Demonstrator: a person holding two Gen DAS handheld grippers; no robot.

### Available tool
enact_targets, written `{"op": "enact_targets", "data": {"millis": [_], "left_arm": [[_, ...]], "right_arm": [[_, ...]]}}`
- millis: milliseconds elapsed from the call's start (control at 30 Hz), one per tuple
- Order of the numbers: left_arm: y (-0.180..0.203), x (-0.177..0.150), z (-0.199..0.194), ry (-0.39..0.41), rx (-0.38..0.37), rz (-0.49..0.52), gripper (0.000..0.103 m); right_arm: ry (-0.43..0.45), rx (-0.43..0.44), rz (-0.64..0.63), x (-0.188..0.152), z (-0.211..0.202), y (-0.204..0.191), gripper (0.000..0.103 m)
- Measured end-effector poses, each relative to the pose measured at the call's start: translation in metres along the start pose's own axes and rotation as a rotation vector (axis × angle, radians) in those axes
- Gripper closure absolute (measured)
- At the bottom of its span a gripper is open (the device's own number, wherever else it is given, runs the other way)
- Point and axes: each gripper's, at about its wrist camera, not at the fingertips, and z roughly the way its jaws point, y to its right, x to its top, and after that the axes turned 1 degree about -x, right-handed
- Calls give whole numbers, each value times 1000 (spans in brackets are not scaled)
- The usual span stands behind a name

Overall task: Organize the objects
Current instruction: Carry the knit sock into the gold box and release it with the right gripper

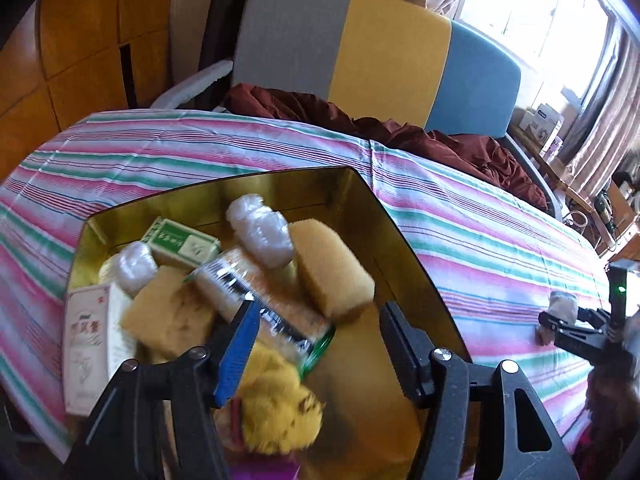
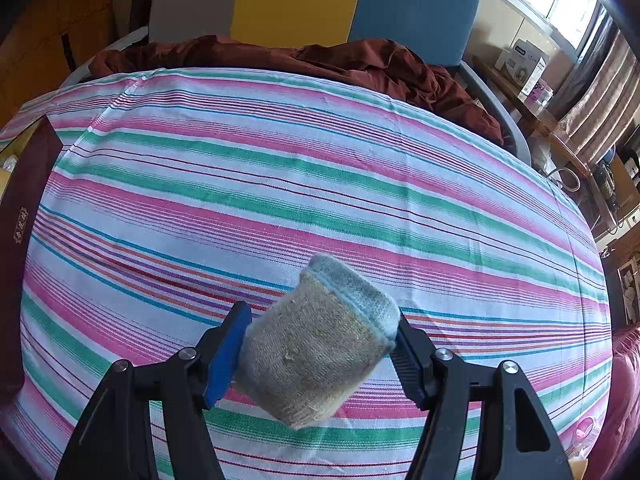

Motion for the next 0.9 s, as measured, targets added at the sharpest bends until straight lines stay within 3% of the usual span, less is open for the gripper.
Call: {"op": "enact_targets", "data": {"millis": [233,433,700,900], "left_arm": [[-20,-22,-29,25,29,-5,39],[-36,-38,-53,67,68,0,39],[-54,-50,-75,117,95,-14,37],[-65,-57,-79,119,93,-41,37]], "right_arm": [[-7,12,0,-3,-2,-7,36],[-13,87,15,-7,-13,-24,36],[130,254,-46,-2,-71,-90,36],[197,370,-182,1,-110,-150,36]]}}
